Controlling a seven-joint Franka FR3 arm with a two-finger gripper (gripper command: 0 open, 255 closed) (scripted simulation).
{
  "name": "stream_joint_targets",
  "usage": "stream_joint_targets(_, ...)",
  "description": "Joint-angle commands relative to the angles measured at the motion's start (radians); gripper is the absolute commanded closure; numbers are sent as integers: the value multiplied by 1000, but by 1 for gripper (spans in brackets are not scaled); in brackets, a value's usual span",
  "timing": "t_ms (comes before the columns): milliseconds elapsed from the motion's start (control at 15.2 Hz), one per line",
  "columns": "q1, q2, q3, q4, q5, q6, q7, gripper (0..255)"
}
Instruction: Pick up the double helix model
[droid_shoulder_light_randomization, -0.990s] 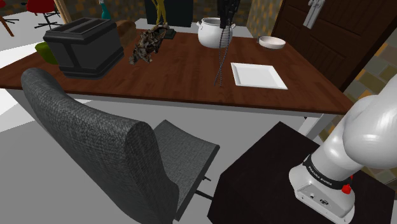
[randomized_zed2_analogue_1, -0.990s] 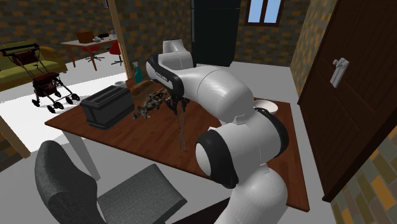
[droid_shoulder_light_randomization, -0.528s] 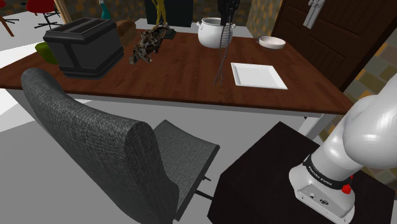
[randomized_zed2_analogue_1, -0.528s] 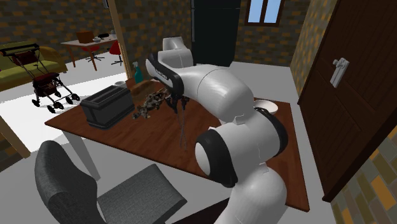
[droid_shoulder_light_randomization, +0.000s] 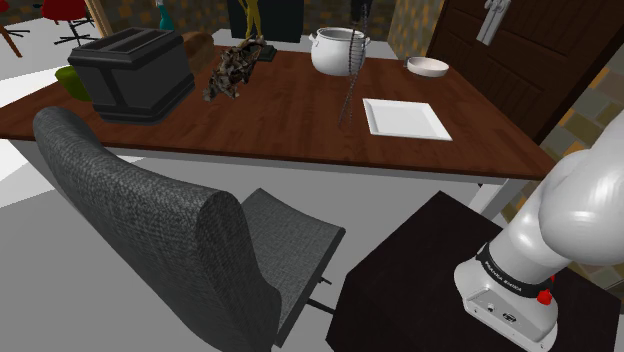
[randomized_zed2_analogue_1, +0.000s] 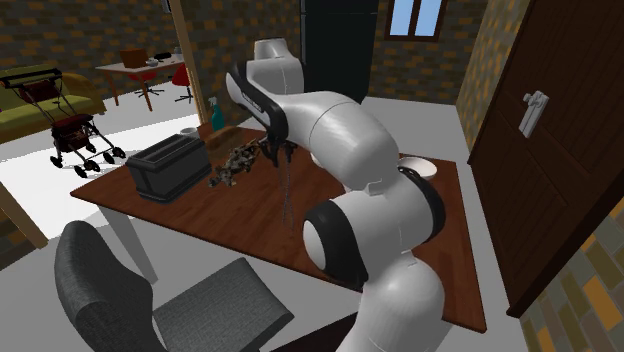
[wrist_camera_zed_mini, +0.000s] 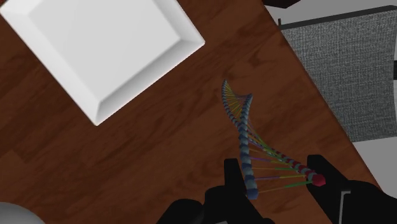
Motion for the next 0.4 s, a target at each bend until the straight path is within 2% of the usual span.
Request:
stream_joint_targets(0,0,20,0,54,1,-35,-1,255)
stream_joint_targets(198,-1,44,-1,128,3,-84,-4,255)
stream_joint_targets(330,-1,45,-1,131,3,-87,-4,255)
